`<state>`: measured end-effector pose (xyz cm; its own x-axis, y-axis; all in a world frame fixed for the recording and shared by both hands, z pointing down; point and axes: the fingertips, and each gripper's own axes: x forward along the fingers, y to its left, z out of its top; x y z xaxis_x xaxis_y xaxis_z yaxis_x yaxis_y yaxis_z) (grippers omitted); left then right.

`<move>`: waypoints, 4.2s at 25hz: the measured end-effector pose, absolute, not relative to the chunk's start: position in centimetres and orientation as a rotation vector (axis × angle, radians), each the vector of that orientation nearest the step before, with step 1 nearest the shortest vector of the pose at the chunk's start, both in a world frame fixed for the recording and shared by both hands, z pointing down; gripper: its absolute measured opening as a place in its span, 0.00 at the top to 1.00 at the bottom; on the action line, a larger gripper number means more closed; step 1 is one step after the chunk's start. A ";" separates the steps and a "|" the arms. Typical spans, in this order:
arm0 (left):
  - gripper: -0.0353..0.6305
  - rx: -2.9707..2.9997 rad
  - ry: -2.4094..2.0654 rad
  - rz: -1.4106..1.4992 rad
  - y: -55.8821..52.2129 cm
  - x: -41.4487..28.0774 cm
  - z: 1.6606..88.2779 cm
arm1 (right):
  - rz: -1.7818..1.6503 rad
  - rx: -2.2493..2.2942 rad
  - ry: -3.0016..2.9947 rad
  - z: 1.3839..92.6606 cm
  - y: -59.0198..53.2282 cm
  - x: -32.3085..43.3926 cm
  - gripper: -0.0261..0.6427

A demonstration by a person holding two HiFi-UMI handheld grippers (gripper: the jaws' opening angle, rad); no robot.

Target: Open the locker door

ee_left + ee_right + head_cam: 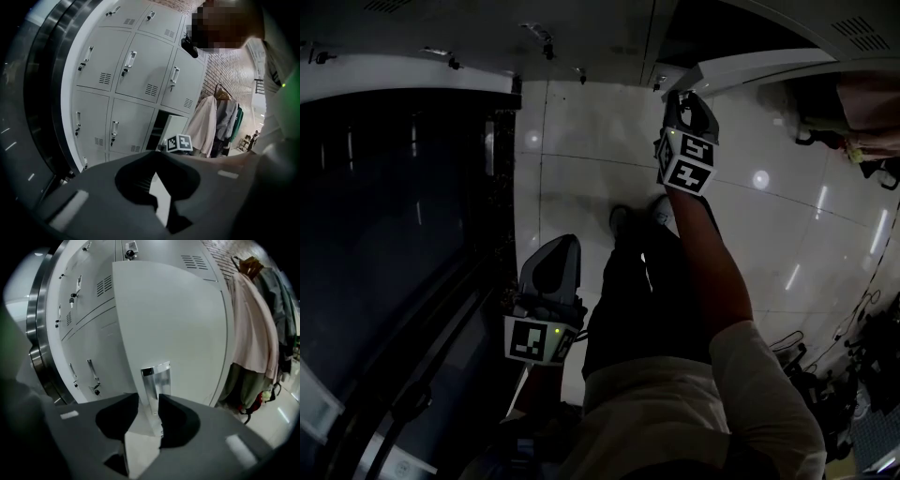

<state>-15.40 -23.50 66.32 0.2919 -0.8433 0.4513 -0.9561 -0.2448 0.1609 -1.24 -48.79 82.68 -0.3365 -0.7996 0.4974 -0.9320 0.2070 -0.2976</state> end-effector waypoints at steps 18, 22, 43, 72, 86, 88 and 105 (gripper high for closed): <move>0.87 2.245 -1.619 0.228 -25.9 -13.2 50.0 | 0.957 1.717 -1.897 84.2 -35.9 11.6 0.93; 0.87 2.375 -1.725 0.033 -28.2 -12.7 42.9 | 0.864 1.732 -1.957 80.8 -36.2 14.6 0.94; 0.87 2.816 -1.498 -0.366 -37.9 -13.1 72.8 | -0.156 2.147 -2.694 70.1 -35.6 10.4 0.96; 0.87 2.879 -1.281 -0.206 -32.4 -16.9 75.9 | -0.133 2.002 -2.607 71.2 -29.7 1.9 0.96; 0.87 2.918 -1.271 -0.242 -25.1 -17.3 72.0 | -0.093 1.966 -2.670 69.5 -22.9 0.7 0.96; 0.87 2.891 -1.336 -0.237 -23.3 -17.5 70.9 | -0.137 1.942 -2.708 67.4 -21.1 0.9 0.96; 0.87 2.849 -1.397 -0.270 -9.4 -9.4 68.9 | -0.174 1.960 -2.721 63.5 -5.3 9.3 0.96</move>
<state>-9.42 -9.39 68.88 0.6010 -0.7808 -0.1705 -0.7881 -0.6145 0.0359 9.28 -5.30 63.46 -0.3030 -0.9239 -0.2338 -0.9461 0.3210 -0.0423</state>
